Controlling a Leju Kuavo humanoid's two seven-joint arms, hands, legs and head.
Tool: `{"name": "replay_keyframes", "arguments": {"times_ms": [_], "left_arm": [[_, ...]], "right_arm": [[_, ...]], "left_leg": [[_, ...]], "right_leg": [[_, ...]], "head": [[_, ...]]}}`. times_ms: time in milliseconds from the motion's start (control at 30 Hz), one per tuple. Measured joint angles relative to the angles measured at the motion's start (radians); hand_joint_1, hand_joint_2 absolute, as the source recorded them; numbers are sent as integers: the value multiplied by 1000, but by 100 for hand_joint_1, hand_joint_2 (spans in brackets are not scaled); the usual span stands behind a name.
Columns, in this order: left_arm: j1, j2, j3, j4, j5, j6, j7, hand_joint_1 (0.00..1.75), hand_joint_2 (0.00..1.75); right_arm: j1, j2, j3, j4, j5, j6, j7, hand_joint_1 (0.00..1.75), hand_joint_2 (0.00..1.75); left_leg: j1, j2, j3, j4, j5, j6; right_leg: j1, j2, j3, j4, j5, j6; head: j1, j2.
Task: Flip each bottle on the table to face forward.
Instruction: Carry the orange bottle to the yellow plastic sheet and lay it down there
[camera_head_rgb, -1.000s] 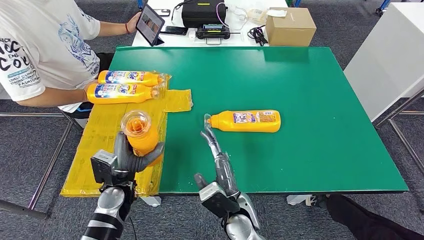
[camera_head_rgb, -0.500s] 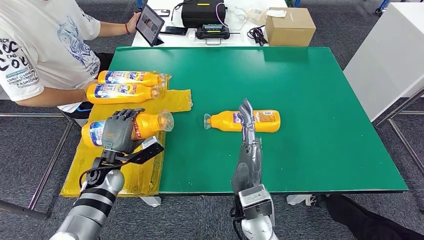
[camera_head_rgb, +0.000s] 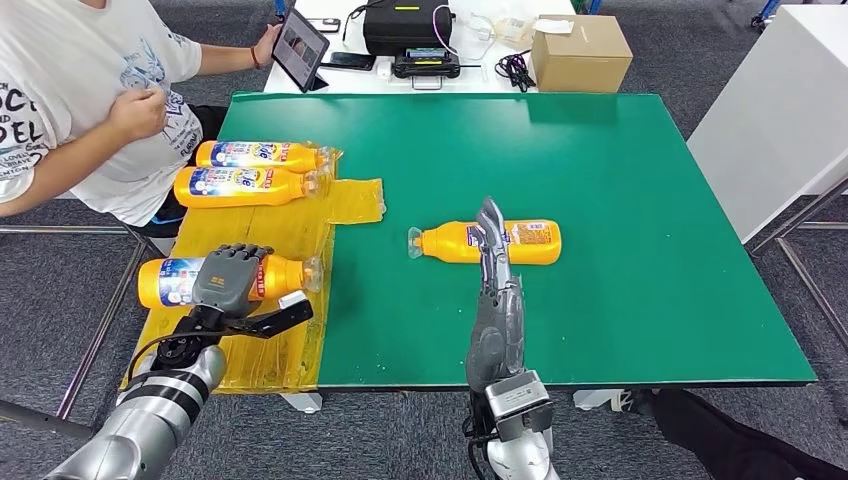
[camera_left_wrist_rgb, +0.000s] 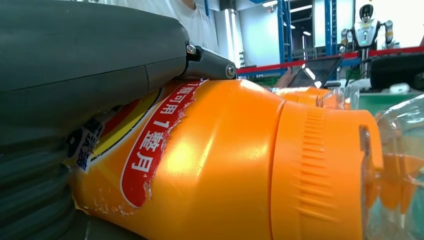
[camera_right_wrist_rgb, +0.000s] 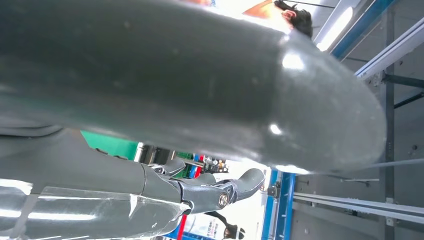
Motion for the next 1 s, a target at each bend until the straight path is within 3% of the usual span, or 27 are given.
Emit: {"name": "replay_keyframes", "arguments": {"times_ms": [200,333,367,467,500,533,633,767,900,1000], "left_arm": [[-9,10,1,46,9,-66,-12,175,175],[-21,9,31,63,118,-154,-85,174,175],[-24,8,42,65,148,-183,-102,152,175],[-36,4,73,66,228,-277,-137,30,175],[-42,3,84,66,255,-314,-144,8,175],[-47,2,94,66,280,-353,-150,0,175],[-57,0,114,69,332,-455,-162,0,175],[-64,-1,128,74,353,-495,-168,0,175],[-66,-1,134,75,355,-500,-169,0,0],[-67,-1,136,77,368,-525,-169,0,0]], "right_arm": [[5,0,0,9,1,27,16,0,0],[5,0,0,25,7,37,24,0,0],[5,0,0,29,9,39,28,0,0],[5,1,0,46,14,48,40,0,0],[5,1,0,53,16,53,44,0,0],[5,1,0,60,17,58,47,0,0],[3,4,0,82,15,76,55,0,0],[1,7,-1,107,12,83,58,0,0],[-1,9,-1,122,12,86,59,0,0],[-3,10,-1,130,10,91,63,0,0]], "left_leg": [[0,0,0,0,0,0],[0,0,0,0,0,0],[0,0,1,0,0,0],[0,0,2,0,0,0],[0,0,2,0,0,0],[0,0,3,0,0,0],[0,0,5,0,0,0],[0,-1,6,0,0,0],[0,-1,7,0,0,0],[0,-1,8,-1,0,0]], "right_leg": [[0,0,0,0,0,0],[0,0,1,0,0,0],[0,0,1,0,0,0],[0,0,2,0,0,0],[0,0,3,0,0,0],[0,0,3,0,0,0],[0,0,5,0,0,0],[-1,0,7,0,0,0],[0,0,8,0,0,0],[0,0,8,0,0,0]], "head": [[0,0],[0,0],[0,0],[0,0],[0,0],[0,0],[0,0],[0,0],[0,0],[0,0]]}}
